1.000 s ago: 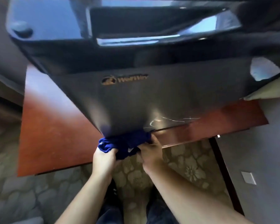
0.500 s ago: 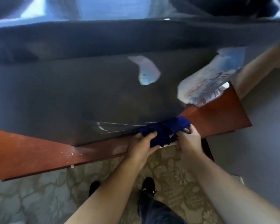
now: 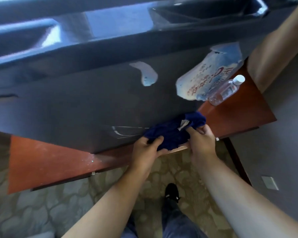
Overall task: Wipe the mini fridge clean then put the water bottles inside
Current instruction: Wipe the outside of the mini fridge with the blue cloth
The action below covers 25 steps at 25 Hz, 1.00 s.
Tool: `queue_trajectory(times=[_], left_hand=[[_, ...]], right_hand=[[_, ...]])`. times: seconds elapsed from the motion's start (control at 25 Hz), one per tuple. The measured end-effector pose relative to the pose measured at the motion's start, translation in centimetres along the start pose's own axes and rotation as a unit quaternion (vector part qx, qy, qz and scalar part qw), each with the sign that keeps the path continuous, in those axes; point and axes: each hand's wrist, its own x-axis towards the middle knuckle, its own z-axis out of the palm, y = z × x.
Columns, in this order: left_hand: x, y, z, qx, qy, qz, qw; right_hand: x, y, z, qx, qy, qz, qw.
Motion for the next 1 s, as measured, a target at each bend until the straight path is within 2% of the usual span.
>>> queue_trajectory(times=[0.16, 0.36, 0.52, 0.68, 0.8, 1.0], left_hand=[[-2.0, 2.8, -8.3, 0.008, 0.029, 0.028, 0.999], [-4.6, 5.7, -19.2, 0.065, 0.093, 0.125, 0.986], [-7.2, 8.3, -24.0, 0.029, 0.127, 0.184, 0.974], [-9.5, 11.0, -23.1, 0.005, 0.103, 0.247, 0.964], [-11.3, 12.2, -20.2, 0.007, 0.078, 0.294, 0.953], [-12.0, 11.3, -13.5, -0.050, 0.039, 0.308, 0.949]], right_hand=[[-6.8, 2.8, 5.6, 0.053, -0.026, 0.009, 0.998], [-15.7, 5.6, 12.8, 0.110, -0.113, -0.004, 0.988], [-20.5, 5.7, 16.5, 0.098, -0.167, 0.011, 0.981], [-21.9, 2.9, 15.8, 0.115, -0.199, 0.014, 0.973], [-21.8, -0.2, 13.8, 0.134, -0.212, -0.016, 0.968], [-18.9, -2.6, 10.4, 0.177, -0.197, -0.066, 0.962]])
